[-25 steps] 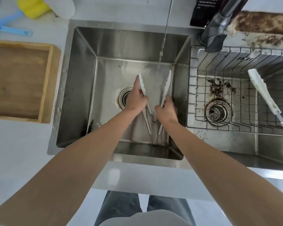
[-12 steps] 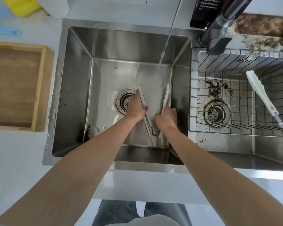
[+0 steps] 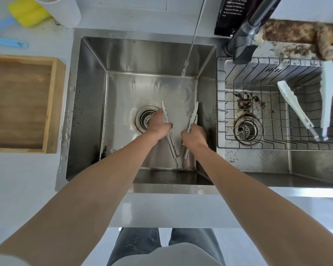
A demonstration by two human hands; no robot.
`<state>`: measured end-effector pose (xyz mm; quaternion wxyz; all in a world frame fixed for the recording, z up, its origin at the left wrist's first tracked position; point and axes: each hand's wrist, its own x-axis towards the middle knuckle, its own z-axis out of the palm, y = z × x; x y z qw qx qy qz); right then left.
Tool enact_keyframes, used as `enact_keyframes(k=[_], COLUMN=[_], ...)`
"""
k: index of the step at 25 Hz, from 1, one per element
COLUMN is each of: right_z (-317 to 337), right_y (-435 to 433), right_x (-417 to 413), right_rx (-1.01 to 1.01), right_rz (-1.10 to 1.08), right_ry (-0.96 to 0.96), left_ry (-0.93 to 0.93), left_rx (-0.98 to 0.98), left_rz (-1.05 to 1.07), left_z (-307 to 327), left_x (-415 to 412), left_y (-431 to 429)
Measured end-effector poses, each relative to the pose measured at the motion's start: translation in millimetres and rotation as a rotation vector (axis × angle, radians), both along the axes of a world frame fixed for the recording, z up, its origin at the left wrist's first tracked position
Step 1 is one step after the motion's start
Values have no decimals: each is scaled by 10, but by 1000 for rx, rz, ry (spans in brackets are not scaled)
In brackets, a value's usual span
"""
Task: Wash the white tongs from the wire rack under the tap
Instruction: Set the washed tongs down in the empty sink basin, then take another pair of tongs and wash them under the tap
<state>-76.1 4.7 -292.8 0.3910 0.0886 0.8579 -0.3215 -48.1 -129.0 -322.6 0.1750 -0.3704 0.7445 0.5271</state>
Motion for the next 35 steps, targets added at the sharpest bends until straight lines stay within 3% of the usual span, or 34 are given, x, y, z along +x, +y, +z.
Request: enact_keyframes(k=[6,13,20,35], right_z=[474,1188,1571,1399], right_y=[109,479,1287,3214], right_x=[105,330,84,-1289], right_rx=[-80,-236,-254,-174], right_rz=[0,-160,-207,-55], right_ry=[117,221,372,454], left_ry=[82,300,394,188], left_rx=[77,127,171,135], left_rz=[141,119,84,136], left_z=[487,1245,1764,1612], left_x=[204,351,140,-988], left_y=[56,484,1140,3062])
